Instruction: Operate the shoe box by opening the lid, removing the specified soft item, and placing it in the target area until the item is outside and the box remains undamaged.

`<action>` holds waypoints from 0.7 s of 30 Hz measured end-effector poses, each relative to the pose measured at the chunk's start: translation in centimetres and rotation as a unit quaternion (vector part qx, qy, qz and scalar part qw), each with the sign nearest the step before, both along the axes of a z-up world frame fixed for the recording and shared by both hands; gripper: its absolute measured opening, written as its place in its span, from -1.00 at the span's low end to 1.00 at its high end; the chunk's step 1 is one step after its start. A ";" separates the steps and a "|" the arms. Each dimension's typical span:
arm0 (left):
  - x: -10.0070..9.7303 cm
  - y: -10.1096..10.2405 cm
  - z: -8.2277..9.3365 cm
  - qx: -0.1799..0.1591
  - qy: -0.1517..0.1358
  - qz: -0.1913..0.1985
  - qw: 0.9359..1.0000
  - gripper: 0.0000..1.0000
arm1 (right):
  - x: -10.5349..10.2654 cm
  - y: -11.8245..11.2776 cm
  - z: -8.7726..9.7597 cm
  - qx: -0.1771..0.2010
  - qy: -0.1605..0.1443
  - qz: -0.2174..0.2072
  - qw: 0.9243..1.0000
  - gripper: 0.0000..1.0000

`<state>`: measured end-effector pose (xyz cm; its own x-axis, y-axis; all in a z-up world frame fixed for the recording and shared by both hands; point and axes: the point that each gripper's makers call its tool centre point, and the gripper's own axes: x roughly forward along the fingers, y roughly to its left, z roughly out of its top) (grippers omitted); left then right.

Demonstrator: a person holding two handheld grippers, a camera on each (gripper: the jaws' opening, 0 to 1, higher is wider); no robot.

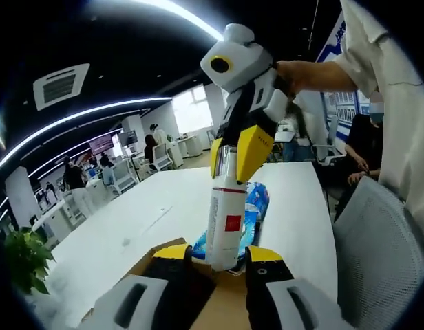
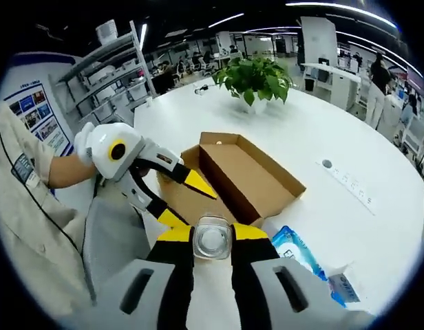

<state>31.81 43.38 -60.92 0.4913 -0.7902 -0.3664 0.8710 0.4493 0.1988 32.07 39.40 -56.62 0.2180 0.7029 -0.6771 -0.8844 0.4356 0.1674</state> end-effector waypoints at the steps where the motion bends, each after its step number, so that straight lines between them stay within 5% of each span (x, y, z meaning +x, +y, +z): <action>1: 0.0 0.3 0.0 -0.002 0.005 0.004 1.000 -0.36 | 0.1 -0.2 0.1 -0.003 0.000 0.002 1.000 -0.67; 8: 0.7 4.0 -0.3 -0.022 0.049 0.065 0.996 -0.21 | 2.8 -2.5 0.8 -0.041 -0.032 0.013 0.999 -0.67; 21: 0.9 11.6 -0.6 -0.020 0.070 0.162 0.984 -0.07 | 7.3 -5.4 0.3 -0.101 -0.070 0.034 0.992 -0.66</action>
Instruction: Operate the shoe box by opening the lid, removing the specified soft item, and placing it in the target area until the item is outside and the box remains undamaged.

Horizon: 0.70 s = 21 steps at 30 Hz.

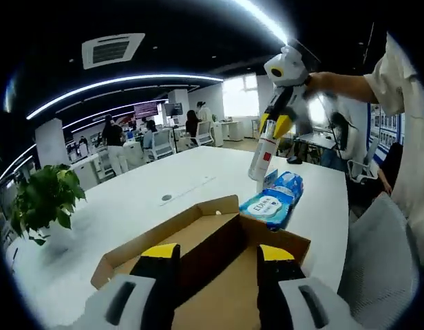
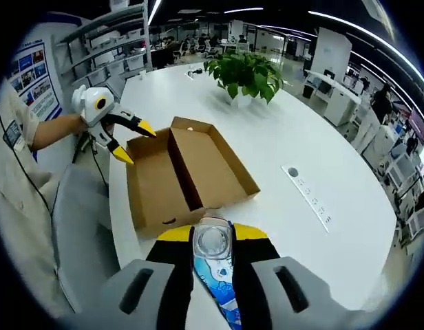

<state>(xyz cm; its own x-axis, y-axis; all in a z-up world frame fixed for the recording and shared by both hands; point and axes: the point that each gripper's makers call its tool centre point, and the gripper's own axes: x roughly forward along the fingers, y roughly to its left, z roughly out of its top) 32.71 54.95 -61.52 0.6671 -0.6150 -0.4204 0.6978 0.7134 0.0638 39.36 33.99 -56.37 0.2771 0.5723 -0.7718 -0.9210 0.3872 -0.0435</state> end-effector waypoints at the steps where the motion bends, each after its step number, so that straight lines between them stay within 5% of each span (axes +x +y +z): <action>1: -0.1 0.7 -0.1 0.001 0.003 0.009 1.000 -0.06 | 0.4 -0.2 -0.2 -0.004 -0.001 0.000 1.000 -0.66; 21: -2.6 8.1 -1.7 -0.004 0.044 0.111 0.993 0.00 | 5.2 -2.0 -5.5 -0.105 -0.018 0.101 0.989 -0.65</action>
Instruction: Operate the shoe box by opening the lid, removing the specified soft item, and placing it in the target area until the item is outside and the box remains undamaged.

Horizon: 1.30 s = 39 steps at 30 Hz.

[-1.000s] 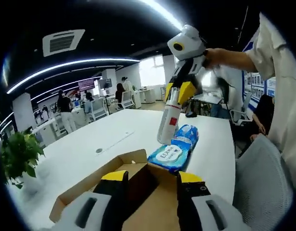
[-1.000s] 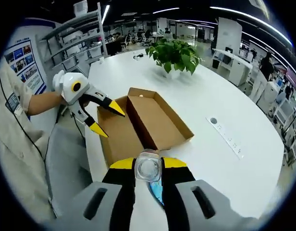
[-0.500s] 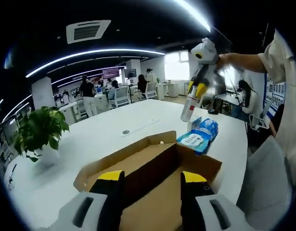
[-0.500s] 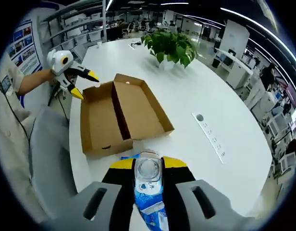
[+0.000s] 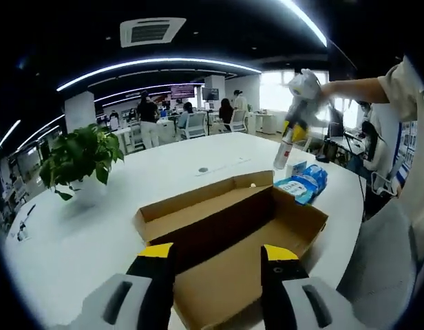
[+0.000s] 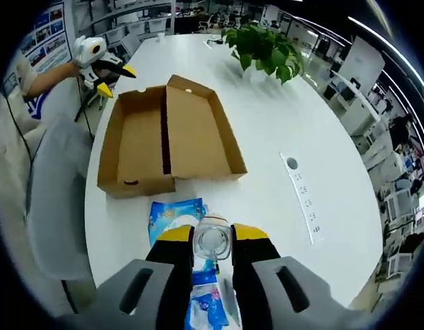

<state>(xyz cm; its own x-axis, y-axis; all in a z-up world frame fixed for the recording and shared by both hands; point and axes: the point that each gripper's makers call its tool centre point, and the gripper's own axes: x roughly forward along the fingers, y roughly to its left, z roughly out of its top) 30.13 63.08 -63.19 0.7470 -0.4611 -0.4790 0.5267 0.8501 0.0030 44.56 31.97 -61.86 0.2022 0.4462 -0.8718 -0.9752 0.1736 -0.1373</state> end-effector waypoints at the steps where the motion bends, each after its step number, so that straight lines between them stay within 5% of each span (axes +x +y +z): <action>1: -0.1 0.2 -0.1 -0.001 0.001 0.004 1.000 0.00 | 0.1 0.0 -0.1 0.000 -0.001 0.003 1.000 -0.65; 28: -3.1 3.9 -2.5 -0.005 0.036 0.063 0.997 -0.03 | 2.5 -2.2 -7.2 -0.108 0.021 0.090 0.990 -0.64; 39: -3.7 4.4 -3.2 -0.005 0.047 0.074 0.996 -0.05 | 2.6 -1.9 -8.4 -0.115 0.033 0.111 0.987 -0.64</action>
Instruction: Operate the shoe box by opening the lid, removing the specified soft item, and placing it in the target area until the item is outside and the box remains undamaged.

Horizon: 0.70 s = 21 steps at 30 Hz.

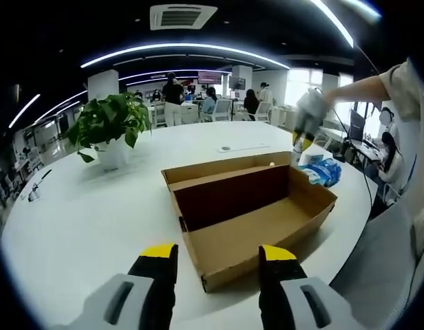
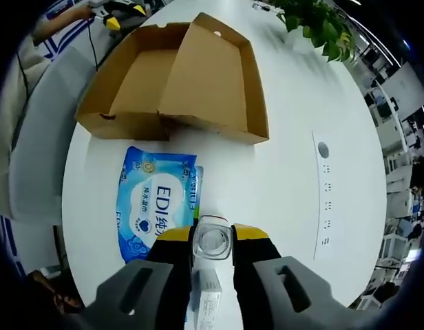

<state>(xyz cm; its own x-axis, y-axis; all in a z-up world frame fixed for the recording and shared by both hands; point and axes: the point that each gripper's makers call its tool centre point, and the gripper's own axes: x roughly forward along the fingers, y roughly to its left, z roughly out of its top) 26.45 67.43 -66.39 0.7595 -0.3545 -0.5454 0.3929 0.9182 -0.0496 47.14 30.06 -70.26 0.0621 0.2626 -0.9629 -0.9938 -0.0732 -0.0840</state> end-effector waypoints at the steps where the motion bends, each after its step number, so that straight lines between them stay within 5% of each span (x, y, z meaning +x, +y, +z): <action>1: -0.1 0.0 -0.1 0.000 0.001 0.000 1.000 -0.05 | 0.0 0.0 -0.2 0.000 0.003 0.000 1.000 -0.64; 21: -0.2 0.2 -0.5 0.005 0.012 0.003 1.000 -0.06 | 0.5 0.2 -0.4 0.005 0.007 -0.005 1.000 -0.62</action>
